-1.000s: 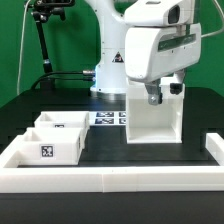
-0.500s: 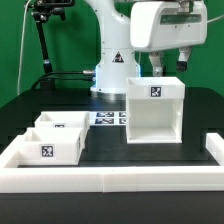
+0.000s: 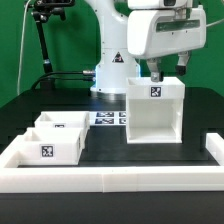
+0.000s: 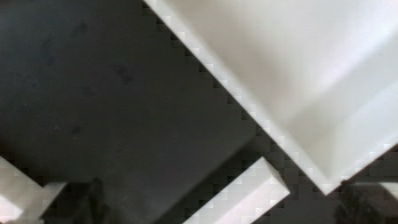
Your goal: Assemble drawer
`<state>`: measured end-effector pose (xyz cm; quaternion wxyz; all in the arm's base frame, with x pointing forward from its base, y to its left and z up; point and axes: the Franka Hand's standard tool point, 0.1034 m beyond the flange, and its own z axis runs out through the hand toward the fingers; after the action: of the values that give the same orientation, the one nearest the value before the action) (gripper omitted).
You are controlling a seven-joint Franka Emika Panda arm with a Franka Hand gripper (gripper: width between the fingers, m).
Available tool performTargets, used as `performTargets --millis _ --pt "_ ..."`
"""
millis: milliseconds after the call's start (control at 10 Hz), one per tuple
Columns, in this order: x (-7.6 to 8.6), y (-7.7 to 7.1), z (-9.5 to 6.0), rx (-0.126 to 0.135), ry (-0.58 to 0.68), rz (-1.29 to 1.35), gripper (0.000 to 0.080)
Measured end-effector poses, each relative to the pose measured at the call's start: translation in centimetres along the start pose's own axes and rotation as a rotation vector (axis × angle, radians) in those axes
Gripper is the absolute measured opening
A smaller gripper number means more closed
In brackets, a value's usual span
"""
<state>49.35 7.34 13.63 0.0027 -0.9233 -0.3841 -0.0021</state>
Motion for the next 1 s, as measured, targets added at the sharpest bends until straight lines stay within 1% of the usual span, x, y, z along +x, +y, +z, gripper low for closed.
performTargets --millis 100,200,300,400,500,600,1000 --pt "0.0 -0.5 -0.6 -0.039 0.031 0.09 0.065" --pt "-0.4 -1.4 -1.0 -0.056 0.032 0.191 0.065" --pt "-0.2 -1.8 -1.4 -0.068 0.037 0.282 0.065" --pt "-0.2 -2.5 -1.0 -0.062 0.029 0.363 0.065" --pt "-0.4 -2.9 -0.6 -0.055 0.022 0.42 0.065" --pt "-0.7 -3.0 -0.3 -0.051 0.016 0.441 0.065" --pt "-0.6 -3.0 -0.4 -0.052 0.018 0.436 0.065"
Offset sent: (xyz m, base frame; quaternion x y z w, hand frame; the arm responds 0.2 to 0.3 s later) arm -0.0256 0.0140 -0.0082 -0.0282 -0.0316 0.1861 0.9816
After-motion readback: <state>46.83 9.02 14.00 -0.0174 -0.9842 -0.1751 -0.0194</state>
